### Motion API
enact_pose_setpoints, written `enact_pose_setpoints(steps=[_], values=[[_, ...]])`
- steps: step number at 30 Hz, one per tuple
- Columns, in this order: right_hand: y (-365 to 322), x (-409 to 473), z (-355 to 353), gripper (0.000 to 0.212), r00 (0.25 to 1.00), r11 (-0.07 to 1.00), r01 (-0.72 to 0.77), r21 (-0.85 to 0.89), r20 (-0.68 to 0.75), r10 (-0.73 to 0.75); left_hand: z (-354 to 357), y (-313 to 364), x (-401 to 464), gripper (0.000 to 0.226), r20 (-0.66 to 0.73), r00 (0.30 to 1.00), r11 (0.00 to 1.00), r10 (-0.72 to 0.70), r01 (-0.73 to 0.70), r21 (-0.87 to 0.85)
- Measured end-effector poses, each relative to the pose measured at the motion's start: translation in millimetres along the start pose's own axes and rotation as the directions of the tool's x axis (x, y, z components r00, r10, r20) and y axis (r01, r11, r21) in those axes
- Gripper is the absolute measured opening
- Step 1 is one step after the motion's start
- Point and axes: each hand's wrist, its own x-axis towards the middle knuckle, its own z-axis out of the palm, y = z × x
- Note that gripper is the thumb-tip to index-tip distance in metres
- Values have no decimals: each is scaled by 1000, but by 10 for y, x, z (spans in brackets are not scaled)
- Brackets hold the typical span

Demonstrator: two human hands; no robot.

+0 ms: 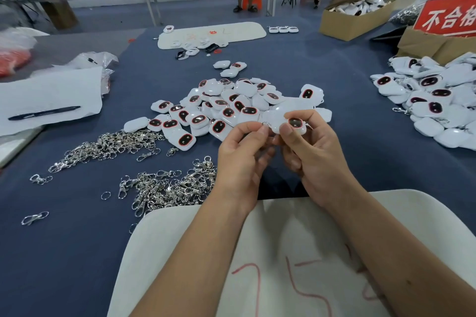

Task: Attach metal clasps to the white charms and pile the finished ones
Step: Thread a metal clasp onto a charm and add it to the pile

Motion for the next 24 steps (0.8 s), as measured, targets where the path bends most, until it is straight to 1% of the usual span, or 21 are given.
enact_pose_setpoints(steps=[2, 7, 9, 11, 13, 15, 17, 20, 21, 22, 23, 24], values=[[10, 3, 7, 37, 1000, 1000, -6, 1, 1, 6, 2, 5, 6, 11, -38, 998, 999, 50, -50, -8], [28, 6, -8, 27, 1000, 1000, -8, -18, -12, 8, 9, -10, 18, 12, -93, 985, 988, 143, -136, 75], [26, 2, -6, 31, 1000, 1000, -16, -6, -11, 16, -5, 0, 31, 15, -101, 980, 979, 171, -158, 128], [12, -2, -2, 33, 999, 1000, -28, 8, -18, 29, -23, 13, 45, 17, -89, 973, 956, 214, -190, 222], [0, 0, -1, 30, 999, 999, -37, 26, -37, 38, -51, 23, 65, 18, -52, 962, 911, 269, -237, 338], [-10, 3, 5, 29, 997, 998, -45, 36, -66, 47, -87, 45, 84, 19, 25, 944, 836, 329, -304, 458], [-12, 7, 11, 31, 993, 998, -61, 32, -100, 64, -131, 77, 102, 20, 138, 922, 733, 363, -374, 568], [-12, 17, 19, 35, 984, 995, -97, -10, -155, 94, -200, 127, 116, 19, 292, 893, 562, 342, -443, 699], [-12, 20, 23, 35, 982, 994, -105, -26, -162, 99, -217, 138, 121, 18, 310, 891, 534, 333, -449, 717], [-12, 24, 27, 36, 981, 993, -110, -39, -165, 102, -223, 141, 124, 18, 311, 889, 528, 335, -451, 720], [-12, 28, 34, 37, 981, 993, -111, -48, -165, 102, -210, 129, 121, 17, 290, 891, 543, 349, -445, 712], [-12, 32, 38, 40, 981, 993, -106, -53, -166, 96, -180, 97, 111, 16, 240, 900, 588, 364, -422, 690]])
